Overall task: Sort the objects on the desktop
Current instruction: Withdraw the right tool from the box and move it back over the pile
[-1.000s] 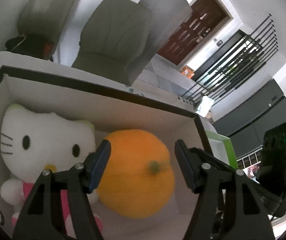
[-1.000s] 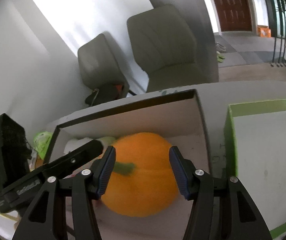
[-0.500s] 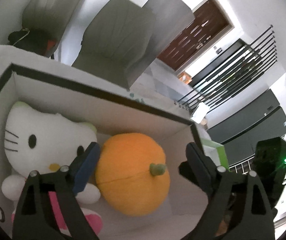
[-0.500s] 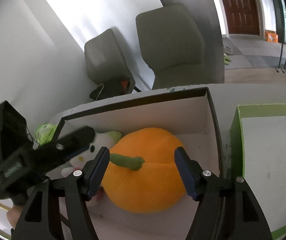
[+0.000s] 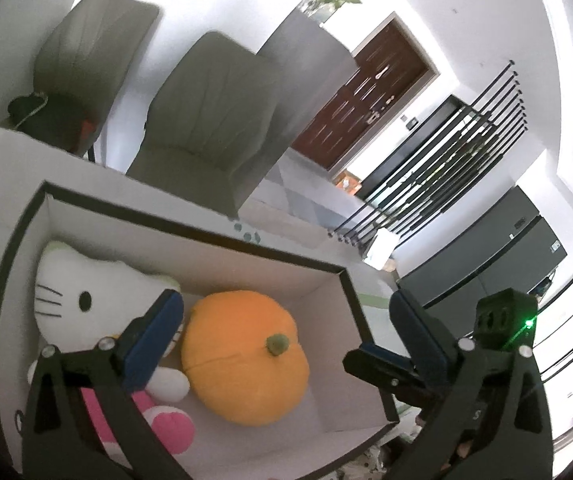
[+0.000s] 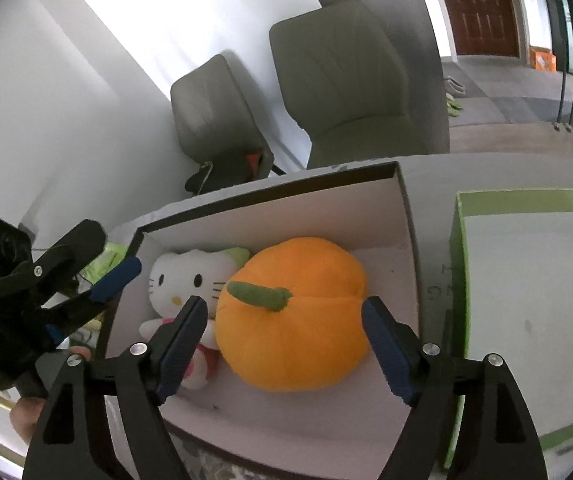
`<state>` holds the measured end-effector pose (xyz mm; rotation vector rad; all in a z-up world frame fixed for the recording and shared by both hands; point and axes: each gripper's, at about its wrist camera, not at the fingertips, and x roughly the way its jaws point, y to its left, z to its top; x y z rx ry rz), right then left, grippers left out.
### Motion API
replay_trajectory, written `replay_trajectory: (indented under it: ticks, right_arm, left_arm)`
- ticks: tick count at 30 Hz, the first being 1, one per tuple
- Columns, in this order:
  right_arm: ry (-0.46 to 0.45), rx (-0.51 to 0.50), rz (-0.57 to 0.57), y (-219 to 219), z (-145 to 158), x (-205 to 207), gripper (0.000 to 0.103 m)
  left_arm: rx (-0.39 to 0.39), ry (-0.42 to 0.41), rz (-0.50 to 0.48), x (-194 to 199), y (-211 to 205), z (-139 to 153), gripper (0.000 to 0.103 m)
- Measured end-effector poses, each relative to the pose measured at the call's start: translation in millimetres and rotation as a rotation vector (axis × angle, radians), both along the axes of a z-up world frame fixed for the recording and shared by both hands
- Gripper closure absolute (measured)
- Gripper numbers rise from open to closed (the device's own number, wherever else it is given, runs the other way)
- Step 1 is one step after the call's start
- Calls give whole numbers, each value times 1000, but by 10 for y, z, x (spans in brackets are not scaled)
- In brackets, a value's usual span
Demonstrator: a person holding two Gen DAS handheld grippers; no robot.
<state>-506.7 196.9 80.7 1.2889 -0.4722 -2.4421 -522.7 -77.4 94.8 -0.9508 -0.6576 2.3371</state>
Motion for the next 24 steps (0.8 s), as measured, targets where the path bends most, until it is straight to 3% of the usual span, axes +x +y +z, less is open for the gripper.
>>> replay_trajectory:
  ticks: [2,4,9,24]
  right_arm:
    - [6,-6,0,40,50,48,18]
    - [20,-4,4,80,106,117,8]
    - [50,31,20,176,224,271,7]
    - [113,-48,30,376,650,895,1]
  left_arm:
    - [21,19,2,68,-39,60,0]
    - [43,35,2,128,-63,128,0]
    - [102,63,-1,309,-67,276,0]
    - [48,156,-20,1089,15,846,0]
